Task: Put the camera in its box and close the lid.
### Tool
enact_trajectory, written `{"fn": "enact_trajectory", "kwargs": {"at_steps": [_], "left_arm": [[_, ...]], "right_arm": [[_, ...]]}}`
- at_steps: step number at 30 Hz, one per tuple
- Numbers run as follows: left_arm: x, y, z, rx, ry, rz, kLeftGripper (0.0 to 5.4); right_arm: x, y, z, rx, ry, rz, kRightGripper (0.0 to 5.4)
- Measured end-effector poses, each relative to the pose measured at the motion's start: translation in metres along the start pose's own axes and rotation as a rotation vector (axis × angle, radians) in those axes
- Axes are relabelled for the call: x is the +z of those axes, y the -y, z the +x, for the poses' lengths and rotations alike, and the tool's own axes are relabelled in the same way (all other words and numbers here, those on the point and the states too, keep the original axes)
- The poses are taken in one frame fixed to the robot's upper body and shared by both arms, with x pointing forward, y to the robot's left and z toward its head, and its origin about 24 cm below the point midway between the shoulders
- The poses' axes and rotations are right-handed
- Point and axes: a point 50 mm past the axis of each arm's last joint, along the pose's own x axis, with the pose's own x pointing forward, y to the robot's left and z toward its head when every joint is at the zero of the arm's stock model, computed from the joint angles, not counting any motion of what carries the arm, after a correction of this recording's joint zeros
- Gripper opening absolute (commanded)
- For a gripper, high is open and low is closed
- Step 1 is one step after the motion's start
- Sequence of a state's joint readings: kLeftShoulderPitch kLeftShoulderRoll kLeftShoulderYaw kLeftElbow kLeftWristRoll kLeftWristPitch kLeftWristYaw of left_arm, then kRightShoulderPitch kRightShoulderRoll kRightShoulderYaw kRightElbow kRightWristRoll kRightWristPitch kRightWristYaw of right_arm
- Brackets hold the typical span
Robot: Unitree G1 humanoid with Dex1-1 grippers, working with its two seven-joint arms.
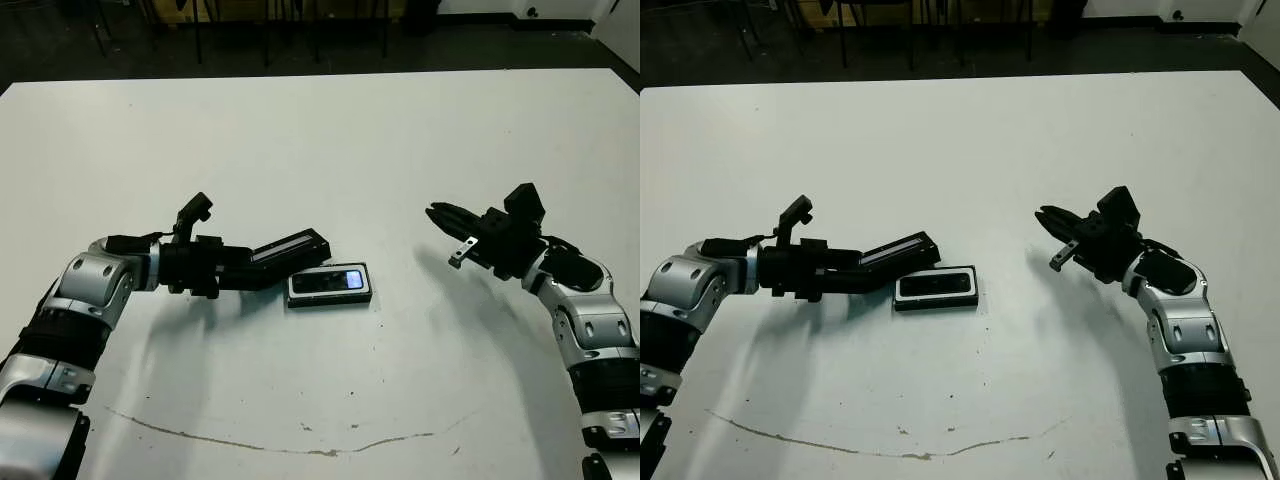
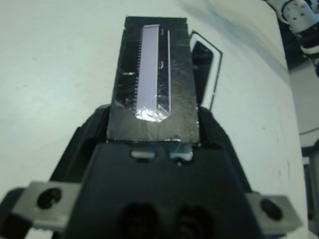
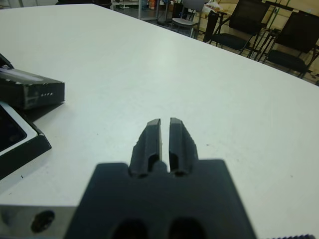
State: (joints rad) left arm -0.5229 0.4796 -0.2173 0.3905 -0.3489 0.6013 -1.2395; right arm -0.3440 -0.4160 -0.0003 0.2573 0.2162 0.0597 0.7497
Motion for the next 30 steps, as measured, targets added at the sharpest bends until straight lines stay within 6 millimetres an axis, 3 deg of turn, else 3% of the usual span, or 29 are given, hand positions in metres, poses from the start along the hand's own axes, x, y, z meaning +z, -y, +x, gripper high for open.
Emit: {"fn": "enact_trajectory", "kwargs": {"at_steps": [20, 30], "left_arm": [[0.014, 0.013, 0.007, -0.064, -0.035, 0.117, 2.72], [0.017, 0.018, 0.021, -0.033, -0.123, 0.389, 2.72]], "right_arm": [[0.002, -0.001, -0.002, 0.004, 0.001, -0.02, 0.0], [0.003, -0.003, -0.004, 0.006, -0.006, -0.028, 0.0]]}}
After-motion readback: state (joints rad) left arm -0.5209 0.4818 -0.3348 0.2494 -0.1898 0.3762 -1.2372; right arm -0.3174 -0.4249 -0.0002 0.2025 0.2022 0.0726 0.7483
